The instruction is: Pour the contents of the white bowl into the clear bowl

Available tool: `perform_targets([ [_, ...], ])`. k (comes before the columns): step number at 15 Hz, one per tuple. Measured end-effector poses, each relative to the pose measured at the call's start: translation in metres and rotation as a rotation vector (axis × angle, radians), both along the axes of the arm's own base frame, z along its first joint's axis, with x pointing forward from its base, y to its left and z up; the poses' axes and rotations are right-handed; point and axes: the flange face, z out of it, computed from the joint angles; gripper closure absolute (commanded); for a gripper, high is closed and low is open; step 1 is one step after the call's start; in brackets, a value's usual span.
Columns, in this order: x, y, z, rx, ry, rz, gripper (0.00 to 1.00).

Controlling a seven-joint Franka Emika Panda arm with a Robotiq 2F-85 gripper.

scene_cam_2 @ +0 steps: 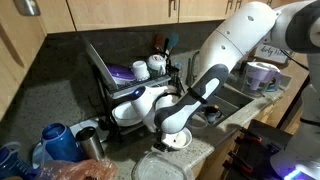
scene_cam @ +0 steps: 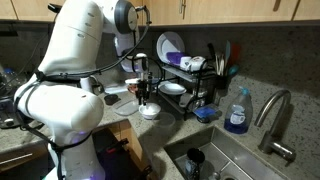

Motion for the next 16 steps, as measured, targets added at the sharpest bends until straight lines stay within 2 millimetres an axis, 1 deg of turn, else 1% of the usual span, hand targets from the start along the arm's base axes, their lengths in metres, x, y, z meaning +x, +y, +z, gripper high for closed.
perform_targets([
  [6, 0.007, -0.004, -0.013, -0.040, 0.015, 0.001, 0.45],
  [8, 0.009, -0.007, -0.017, -0.054, 0.018, 0.005, 0.46],
  [9, 0.010, -0.008, -0.019, -0.059, 0.019, 0.005, 0.56],
  [10, 0.010, -0.009, -0.022, -0.062, 0.022, 0.006, 0.70],
  [11, 0.010, -0.009, -0.024, -0.067, 0.026, 0.006, 0.73],
  [14, 0.009, -0.008, -0.030, -0.074, 0.033, 0.009, 0.98],
  [16, 0.009, -0.006, -0.032, -0.075, 0.034, 0.012, 1.00],
])
